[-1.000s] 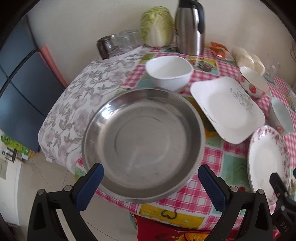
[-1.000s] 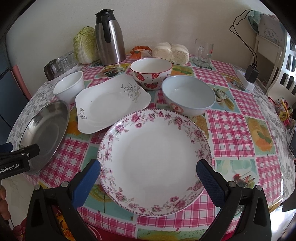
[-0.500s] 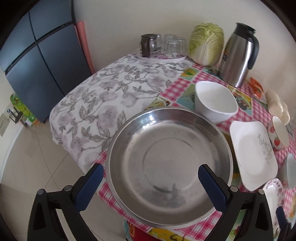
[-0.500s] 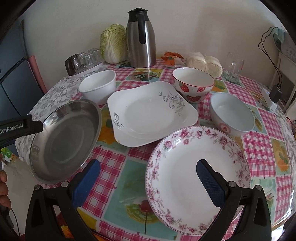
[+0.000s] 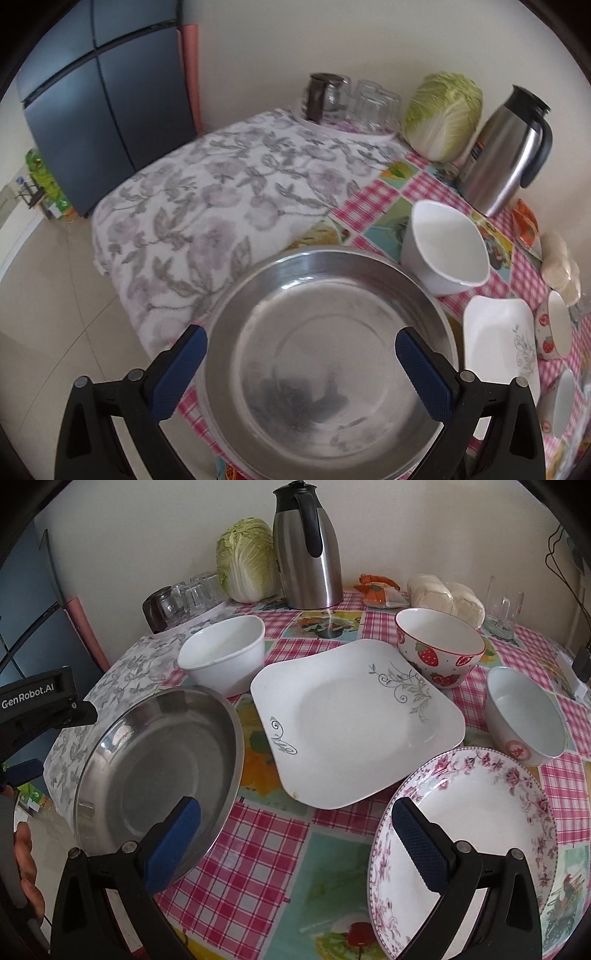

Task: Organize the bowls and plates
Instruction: 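Move the left tool to the steel basin rim and close on it, then lift the steel basin with the left tool toward the white bowls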

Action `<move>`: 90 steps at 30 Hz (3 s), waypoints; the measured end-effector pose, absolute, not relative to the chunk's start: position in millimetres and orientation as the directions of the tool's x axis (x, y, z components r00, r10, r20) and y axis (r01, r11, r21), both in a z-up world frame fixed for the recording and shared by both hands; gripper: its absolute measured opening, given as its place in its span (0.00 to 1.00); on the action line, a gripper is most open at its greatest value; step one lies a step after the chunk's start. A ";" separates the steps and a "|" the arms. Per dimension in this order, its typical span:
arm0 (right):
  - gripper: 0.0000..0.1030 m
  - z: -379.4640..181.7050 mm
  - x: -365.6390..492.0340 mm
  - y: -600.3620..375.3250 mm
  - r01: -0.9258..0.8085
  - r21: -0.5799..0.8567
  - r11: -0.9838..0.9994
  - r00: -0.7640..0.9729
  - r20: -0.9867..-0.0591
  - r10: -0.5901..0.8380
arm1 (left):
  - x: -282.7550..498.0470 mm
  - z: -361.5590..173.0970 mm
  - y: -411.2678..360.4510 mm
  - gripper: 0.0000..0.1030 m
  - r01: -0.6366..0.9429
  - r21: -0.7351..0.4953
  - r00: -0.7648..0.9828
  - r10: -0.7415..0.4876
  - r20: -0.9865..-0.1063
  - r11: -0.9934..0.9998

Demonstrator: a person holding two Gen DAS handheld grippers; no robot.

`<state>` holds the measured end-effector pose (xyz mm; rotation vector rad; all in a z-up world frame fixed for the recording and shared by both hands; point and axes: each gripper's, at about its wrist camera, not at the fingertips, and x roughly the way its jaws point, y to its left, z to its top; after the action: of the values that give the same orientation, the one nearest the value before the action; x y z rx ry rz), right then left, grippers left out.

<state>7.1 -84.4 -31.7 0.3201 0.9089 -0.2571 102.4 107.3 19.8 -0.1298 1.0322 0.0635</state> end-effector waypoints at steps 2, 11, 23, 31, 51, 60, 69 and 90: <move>1.00 -35.0 10.2 -86.3 0.359 0.187 0.914 0.586 -0.808 -0.065 | 105.7 15.4 107.1 1.00 -0.100 -0.072 0.497 -0.013 -0.868 0.992; 0.99 -44.2 17.7 -73.0 0.349 0.240 0.906 0.578 -0.816 -0.006 | 113.3 -16.0 140.7 0.93 -0.156 -0.057 0.429 0.016 -0.903 0.986; 0.59 -51.8 20.6 -70.7 0.349 0.308 0.885 0.571 -0.819 0.060 | 122.6 -49.8 166.6 0.67 -0.183 0.002 0.360 0.069 -0.930 0.983; 0.41 -60.9 25.8 -64.0 0.321 0.354 0.878 0.558 -0.820 0.127 | 126.7 -62.2 175.5 0.53 -0.179 -0.013 0.348 0.051 -0.936 0.984; 0.17 -33.4 16.9 -52.9 0.213 0.322 0.923 0.602 -0.787 0.135 | 117.8 -54.6 170.7 0.34 -0.148 -0.080 0.369 -0.020 -0.929 0.986; 0.18 -14.3 4.6 -61.0 0.190 0.329 0.925 0.635 -0.760 0.139 | 109.3 -46.4 160.7 0.34 -0.139 -0.112 0.372 -0.053 -0.927 0.984; 0.18 1.8 -8.3 -71.7 0.177 0.335 0.925 0.669 -0.731 0.137 | 95.6 -23.5 154.3 0.34 -0.141 -0.177 0.425 -0.102 -0.899 0.974; 0.19 22.1 -37.5 -120.9 0.235 0.347 0.908 0.710 -0.699 0.083 | 79.2 2.8 90.2 0.34 -0.018 -0.166 0.466 -0.139 -0.874 0.986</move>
<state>-37.5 -120.9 22.1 0.4352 0.7824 -0.0872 79.2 90.2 2.9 -0.1594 1.0850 -0.0745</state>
